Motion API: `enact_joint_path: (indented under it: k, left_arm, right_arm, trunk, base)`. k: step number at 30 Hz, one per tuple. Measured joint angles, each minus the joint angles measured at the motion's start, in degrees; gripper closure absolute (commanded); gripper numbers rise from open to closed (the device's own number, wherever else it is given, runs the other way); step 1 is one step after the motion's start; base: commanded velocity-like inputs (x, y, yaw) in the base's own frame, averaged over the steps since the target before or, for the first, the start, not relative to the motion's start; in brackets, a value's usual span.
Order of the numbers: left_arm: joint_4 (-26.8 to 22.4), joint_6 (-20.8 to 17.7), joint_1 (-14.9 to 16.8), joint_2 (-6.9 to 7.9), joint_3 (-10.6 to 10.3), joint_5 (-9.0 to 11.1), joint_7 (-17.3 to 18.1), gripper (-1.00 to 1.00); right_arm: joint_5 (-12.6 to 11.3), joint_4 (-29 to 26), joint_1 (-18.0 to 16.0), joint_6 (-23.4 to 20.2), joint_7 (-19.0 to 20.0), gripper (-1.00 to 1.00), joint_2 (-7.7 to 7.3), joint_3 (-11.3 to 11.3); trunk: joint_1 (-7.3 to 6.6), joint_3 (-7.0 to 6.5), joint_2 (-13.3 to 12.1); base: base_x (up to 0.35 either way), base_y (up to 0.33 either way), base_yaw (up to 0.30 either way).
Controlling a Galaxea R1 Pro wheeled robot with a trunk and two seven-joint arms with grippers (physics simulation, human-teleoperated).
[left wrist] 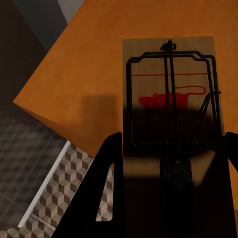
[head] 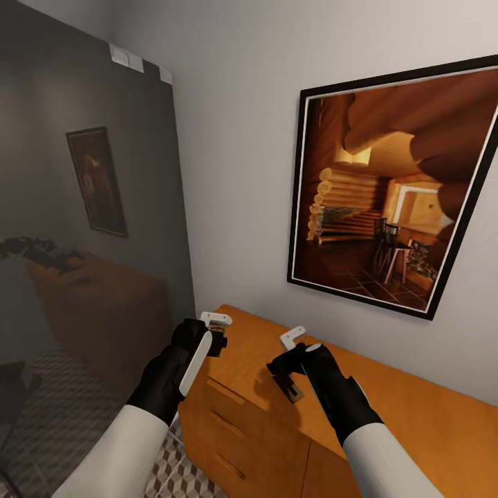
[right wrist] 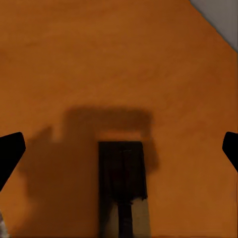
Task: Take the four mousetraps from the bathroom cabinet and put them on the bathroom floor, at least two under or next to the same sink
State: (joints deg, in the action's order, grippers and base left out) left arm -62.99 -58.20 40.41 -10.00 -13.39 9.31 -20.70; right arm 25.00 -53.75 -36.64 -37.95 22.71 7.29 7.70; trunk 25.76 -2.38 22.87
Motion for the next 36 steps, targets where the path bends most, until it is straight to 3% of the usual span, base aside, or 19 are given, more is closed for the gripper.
enact_joint_path:
  k: [8,12,36]
  left_arm:
    - [0.0,0.0,0.0,0.00,0.0,0.0,0.0,1.00]
    - [0.0,0.2,0.0,0.00,-0.1,0.0,0.0,1.00]
    - [0.0,0.2,0.0,0.00,0.0,0.0,-1.3,1.00]
  right_arm:
    - [3.9,2.1,0.0,-2.3,-0.1,-1.00,-0.49,-0.7]
    - [4.6,2.1,0.0,-2.7,0.5,-1.00,-0.65,-0.8]
    - [4.7,2.1,0.0,-2.2,2.9,-1.00,-0.62,-0.7]
  trunk:
    - [0.00,0.00,0.0]
    - [0.00,0.00,0.0]
    - [0.00,0.00,0.0]
  base:
    - [0.000,0.000,0.000]
    - [0.000,0.000,0.000]
    - [0.000,0.000,0.000]
